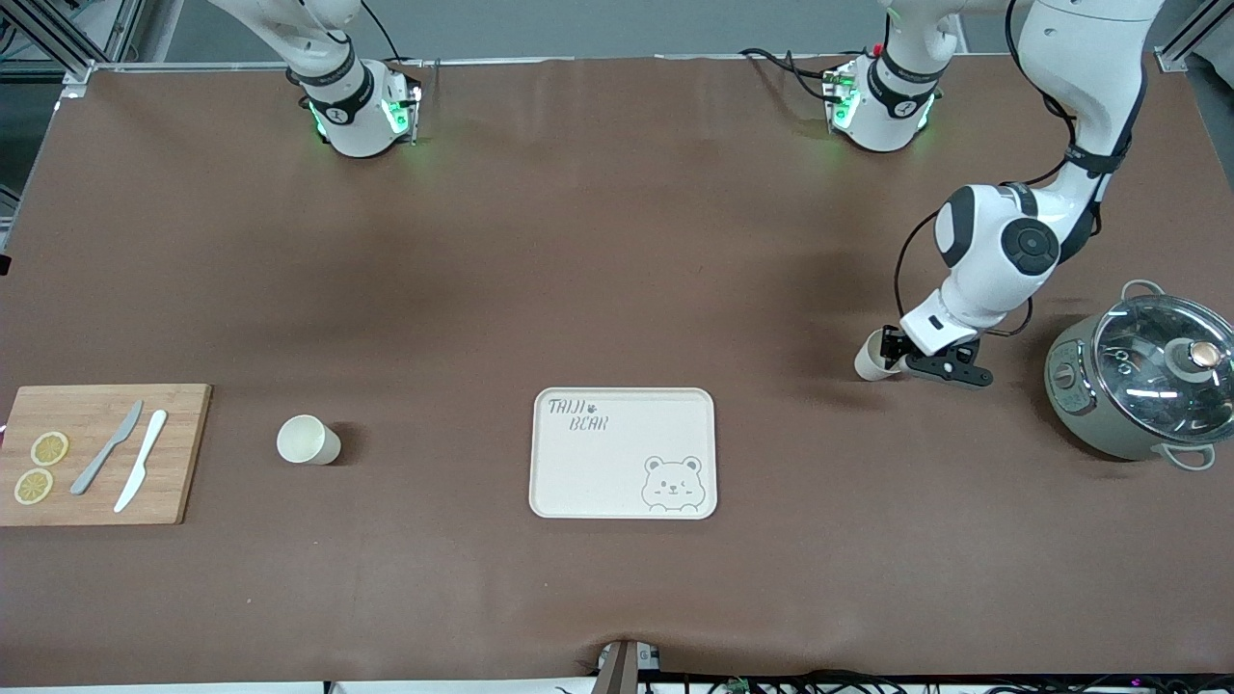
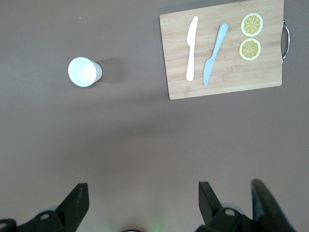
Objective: Place white IKEA cup upright on tray with both arms
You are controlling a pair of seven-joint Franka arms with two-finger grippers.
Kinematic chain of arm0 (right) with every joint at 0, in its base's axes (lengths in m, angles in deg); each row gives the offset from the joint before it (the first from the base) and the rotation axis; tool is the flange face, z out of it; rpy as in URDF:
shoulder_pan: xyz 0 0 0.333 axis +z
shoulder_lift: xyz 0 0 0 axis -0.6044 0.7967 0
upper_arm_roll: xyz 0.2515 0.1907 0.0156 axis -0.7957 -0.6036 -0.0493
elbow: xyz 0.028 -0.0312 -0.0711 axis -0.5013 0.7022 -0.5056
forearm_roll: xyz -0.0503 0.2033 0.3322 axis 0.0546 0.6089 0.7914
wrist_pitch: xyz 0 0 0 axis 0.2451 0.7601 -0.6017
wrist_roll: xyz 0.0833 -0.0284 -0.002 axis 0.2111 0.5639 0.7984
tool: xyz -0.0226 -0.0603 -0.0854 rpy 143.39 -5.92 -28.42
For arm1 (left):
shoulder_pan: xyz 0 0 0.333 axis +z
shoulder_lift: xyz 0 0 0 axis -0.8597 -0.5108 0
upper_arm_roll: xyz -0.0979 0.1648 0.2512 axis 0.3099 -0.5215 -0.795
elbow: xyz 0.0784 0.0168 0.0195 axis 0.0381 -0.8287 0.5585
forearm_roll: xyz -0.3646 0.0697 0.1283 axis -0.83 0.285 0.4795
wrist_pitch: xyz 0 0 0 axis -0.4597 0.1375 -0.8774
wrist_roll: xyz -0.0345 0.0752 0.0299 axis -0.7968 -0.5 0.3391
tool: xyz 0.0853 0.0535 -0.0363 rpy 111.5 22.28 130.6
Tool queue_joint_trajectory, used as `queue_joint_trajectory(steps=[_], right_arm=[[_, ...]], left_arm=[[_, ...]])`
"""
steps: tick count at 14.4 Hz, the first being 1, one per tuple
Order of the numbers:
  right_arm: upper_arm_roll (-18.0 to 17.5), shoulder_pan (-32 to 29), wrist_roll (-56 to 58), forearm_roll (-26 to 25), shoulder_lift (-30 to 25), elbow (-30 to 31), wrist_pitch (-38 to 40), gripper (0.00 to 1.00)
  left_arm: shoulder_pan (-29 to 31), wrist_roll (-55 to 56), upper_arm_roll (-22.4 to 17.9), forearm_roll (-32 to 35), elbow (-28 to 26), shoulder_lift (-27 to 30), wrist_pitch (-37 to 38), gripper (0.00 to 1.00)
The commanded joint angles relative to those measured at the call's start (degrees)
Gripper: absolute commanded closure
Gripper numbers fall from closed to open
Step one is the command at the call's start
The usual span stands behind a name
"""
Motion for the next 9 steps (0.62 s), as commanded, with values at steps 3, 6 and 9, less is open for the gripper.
queue_joint_trajectory(steps=[3,6,9], right_arm=[[-0.8,2.1,-13.5,0.3,4.1,-0.2,-5.2,0.00],[-0.8,6.5,-22.3,0.0,9.4,-0.3,-11.3,0.00],[-0.8,9.1,-24.8,0.0,14.2,-0.3,-15.0,0.00]], left_arm=[[0.0,1.5,0.3,0.5,-2.2,0.6,-4.0,1.00],[0.0,2.9,0.4,0.2,-1.2,0.3,-3.9,1.00],[-1.8,11.0,2.5,0.1,2.6,-0.1,-1.9,1.00]])
